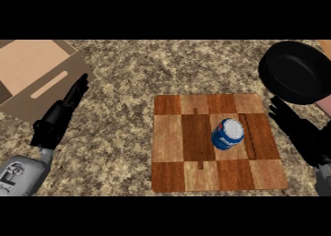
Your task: Pick the can from the cutting board and place it in the pot
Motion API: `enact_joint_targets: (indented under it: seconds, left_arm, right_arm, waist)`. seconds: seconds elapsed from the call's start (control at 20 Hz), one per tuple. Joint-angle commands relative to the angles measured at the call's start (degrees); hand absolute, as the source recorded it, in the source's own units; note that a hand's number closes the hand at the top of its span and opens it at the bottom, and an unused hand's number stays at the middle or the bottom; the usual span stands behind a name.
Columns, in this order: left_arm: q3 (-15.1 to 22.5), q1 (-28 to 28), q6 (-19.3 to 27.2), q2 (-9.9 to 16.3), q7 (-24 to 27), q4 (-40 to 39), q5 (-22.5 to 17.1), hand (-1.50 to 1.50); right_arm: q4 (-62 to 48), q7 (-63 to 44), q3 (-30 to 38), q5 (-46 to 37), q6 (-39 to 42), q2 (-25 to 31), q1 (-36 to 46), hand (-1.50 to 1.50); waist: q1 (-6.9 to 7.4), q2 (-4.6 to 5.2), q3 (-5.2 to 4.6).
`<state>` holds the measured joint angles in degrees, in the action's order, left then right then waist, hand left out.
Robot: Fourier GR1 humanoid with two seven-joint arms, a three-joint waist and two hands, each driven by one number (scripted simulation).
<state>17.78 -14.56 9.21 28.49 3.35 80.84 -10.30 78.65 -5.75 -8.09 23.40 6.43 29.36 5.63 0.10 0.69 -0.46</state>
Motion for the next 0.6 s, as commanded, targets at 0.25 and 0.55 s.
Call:
enact_joint_targets:
  seconds: [0.25,0.55]
  left_arm:
    - [-8.93,8.88,7.95,4.78,-3.92,-4.75,-0.36,0.00]
    - [-8.43,11.27,7.59,3.52,-4.52,-4.53,-1.42,0.00]
  right_arm:
    - [2.72,-8.67,11.60,-4.45,-31.30,-2.82,-10.84,1.50]
    - [9.30,-5.72,6.38,-31.32,-48.73,7.06,-13.88,-1.50]
  waist:
    - [-3.18,-2.38,-0.12]
    - [-2.75,-2.18,-0.42]
